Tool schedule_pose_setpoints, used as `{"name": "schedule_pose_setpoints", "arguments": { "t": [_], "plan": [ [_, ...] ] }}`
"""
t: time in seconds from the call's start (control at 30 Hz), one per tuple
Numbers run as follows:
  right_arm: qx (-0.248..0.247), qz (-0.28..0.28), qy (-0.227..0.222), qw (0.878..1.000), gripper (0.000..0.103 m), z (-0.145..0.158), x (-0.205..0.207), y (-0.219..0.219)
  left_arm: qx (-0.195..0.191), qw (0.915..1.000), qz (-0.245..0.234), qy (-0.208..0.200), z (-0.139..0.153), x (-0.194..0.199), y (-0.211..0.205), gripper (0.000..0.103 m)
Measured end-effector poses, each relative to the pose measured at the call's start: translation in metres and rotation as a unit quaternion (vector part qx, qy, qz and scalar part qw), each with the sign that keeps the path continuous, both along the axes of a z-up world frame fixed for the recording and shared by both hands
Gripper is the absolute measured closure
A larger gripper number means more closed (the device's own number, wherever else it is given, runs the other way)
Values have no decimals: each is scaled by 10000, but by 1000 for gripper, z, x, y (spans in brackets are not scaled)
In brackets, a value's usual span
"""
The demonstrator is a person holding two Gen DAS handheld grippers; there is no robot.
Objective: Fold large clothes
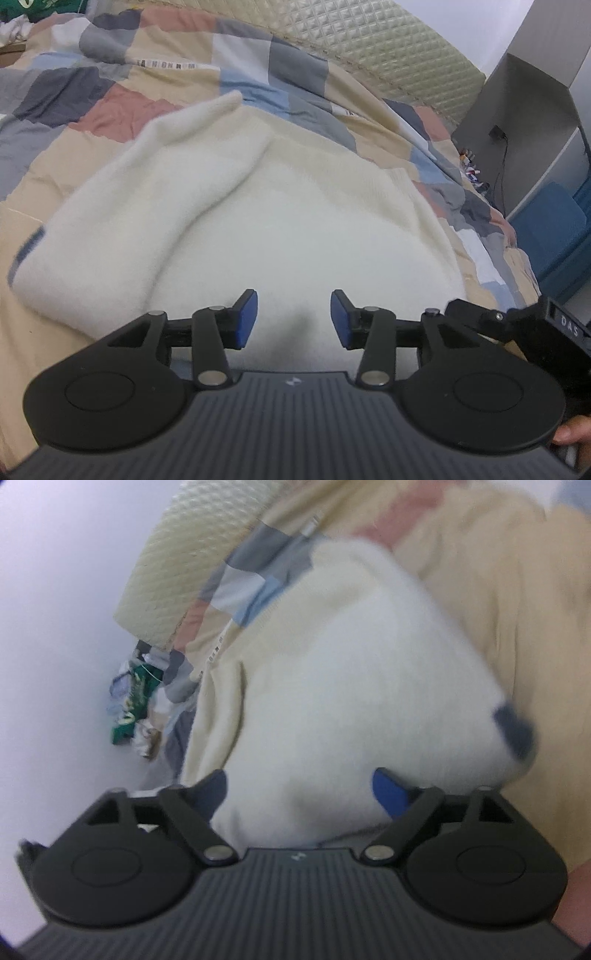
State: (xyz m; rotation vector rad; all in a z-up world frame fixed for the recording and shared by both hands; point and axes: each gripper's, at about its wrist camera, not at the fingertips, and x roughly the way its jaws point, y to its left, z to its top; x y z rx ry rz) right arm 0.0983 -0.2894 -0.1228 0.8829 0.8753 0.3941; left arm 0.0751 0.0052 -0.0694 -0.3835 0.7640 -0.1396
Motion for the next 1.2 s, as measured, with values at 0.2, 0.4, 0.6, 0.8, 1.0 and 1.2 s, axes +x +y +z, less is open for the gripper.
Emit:
{"name": "schedule_pose_setpoints", "arguments": {
  "t": [0.2,0.4,0.6,0.8,1.0,1.2],
  "plan": [
    [805,-430,583,9941,10,-24,8,-7,-234,9995,-163,102,-2,2,-6,45],
    [1085,-234,1220,9863,10,-39,-1,2,-495,9980,-291,245,-6,7,-9,43],
    [1014,-460,1347,9846,11,-49,5,-2,-1014,9934,-258,478,-14,11,-1,40],
    [1576,-707,1065,9792,9,-42,10,-17,-1955,9761,-314,894,-33,19,10,38],
    [2146,-710,488,9729,9,-24,2,-24,-2928,9449,-173,1452,-62,26,21,26],
    [2332,-788,345,9686,9,-23,1,-27,-3680,9094,742,1788,-94,30,52,25]
  ]
}}
